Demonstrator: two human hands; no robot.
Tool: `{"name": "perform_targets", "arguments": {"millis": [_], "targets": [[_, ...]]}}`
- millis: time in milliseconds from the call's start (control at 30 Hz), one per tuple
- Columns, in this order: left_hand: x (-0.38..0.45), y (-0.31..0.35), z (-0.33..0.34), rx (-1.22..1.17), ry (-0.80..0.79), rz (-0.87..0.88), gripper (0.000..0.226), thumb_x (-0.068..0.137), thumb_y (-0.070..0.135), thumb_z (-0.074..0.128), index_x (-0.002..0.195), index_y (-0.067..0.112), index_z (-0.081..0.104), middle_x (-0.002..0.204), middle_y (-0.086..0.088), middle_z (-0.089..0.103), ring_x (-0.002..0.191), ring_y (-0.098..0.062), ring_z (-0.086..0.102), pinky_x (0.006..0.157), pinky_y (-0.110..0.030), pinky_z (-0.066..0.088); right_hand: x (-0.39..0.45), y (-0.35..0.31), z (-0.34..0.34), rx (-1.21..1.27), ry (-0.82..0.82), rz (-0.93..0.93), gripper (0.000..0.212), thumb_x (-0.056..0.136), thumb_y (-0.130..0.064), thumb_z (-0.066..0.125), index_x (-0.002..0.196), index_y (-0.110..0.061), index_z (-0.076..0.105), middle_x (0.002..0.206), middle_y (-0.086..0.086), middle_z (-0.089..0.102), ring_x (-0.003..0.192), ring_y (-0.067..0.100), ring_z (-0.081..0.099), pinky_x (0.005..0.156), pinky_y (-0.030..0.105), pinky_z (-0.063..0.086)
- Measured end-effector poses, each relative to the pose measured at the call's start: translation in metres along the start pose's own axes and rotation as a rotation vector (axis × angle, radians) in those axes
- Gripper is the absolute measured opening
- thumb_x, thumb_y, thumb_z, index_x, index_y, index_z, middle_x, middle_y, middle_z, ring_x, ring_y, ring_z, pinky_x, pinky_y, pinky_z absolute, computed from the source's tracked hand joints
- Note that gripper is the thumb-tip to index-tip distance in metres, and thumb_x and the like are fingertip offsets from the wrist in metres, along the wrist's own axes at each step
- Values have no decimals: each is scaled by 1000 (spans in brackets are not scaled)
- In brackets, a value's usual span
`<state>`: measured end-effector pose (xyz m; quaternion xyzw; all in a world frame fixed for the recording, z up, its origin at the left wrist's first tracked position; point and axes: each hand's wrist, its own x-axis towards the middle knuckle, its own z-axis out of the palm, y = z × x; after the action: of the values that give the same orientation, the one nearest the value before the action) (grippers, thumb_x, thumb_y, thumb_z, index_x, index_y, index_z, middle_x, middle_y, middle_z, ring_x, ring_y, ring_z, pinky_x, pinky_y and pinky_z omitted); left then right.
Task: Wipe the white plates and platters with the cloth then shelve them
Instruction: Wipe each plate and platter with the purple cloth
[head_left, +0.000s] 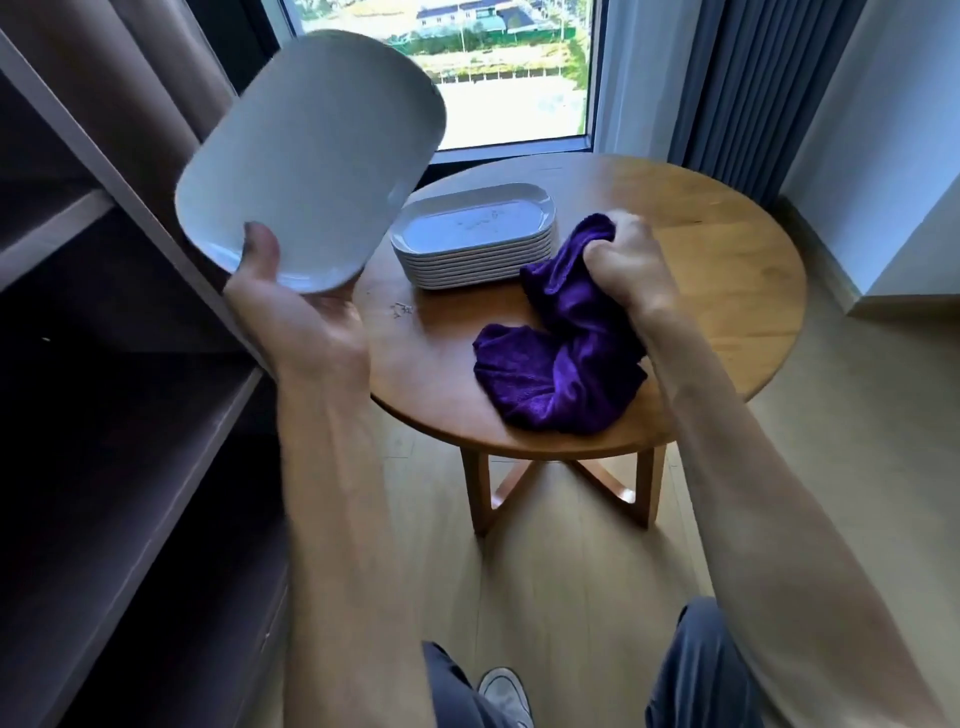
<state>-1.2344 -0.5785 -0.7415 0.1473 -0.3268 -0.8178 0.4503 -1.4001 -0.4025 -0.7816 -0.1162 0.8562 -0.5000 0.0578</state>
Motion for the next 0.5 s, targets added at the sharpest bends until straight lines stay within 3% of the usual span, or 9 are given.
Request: {"name": "perform_targets", "arguments": {"millis": [100, 200, 267, 367, 400, 500], "targets": [[-4, -10, 6, 128, 6, -68, 44, 107, 31, 40, 143, 8, 54, 135, -19, 64, 125, -38, 62, 106, -59, 49, 1, -17, -6, -151, -88, 57, 53, 87, -9, 43, 140, -11, 49, 138, 14, 57, 125, 33, 52, 105, 37, 43], [-7, -19, 8, 249, -13, -106, 45, 108, 36, 38, 142, 12, 55, 132, -16, 65, 123, -36, 63, 104, -60, 51, -6, -32, -13, -286, -125, -76, 65, 83, -3, 43, 147, -12, 42, 150, 14, 48, 137, 34, 44, 116, 43, 36], [-6, -22, 6, 286, -17, -100, 43, 108, 37, 38, 139, 14, 58, 129, -15, 67, 120, -34, 64, 101, -59, 53, -17, -43, -14, -165, -31, -215, 71, 79, 3, 44, 148, -14, 47, 150, 11, 50, 139, 28, 45, 116, 28, 34], [-7, -20, 6, 294, -5, -107, 42, 105, 39, 43, 135, 16, 60, 125, -15, 69, 117, -34, 66, 99, -59, 54, -29, -57, -2, 202, 333, -375, 62, 69, 10, 45, 123, -9, 68, 123, 4, 70, 118, 14, 62, 102, 9, 39], [-9, -17, 7, 301, 10, -105, 42, 104, 40, 45, 135, 17, 60, 124, -14, 70, 116, -34, 66, 99, -59, 54, -30, -61, 3, 233, 390, -384, 56, 69, 12, 46, 116, -8, 70, 114, 2, 72, 109, 13, 64, 98, 8, 42], [-16, -9, 5, 339, 81, -123, 44, 104, 43, 44, 134, 17, 61, 122, -13, 71, 115, -32, 67, 97, -56, 56, -31, -66, 13, 177, 264, -307, 54, 75, 11, 47, 120, -7, 70, 113, 3, 73, 107, 16, 67, 101, 26, 50]]}}
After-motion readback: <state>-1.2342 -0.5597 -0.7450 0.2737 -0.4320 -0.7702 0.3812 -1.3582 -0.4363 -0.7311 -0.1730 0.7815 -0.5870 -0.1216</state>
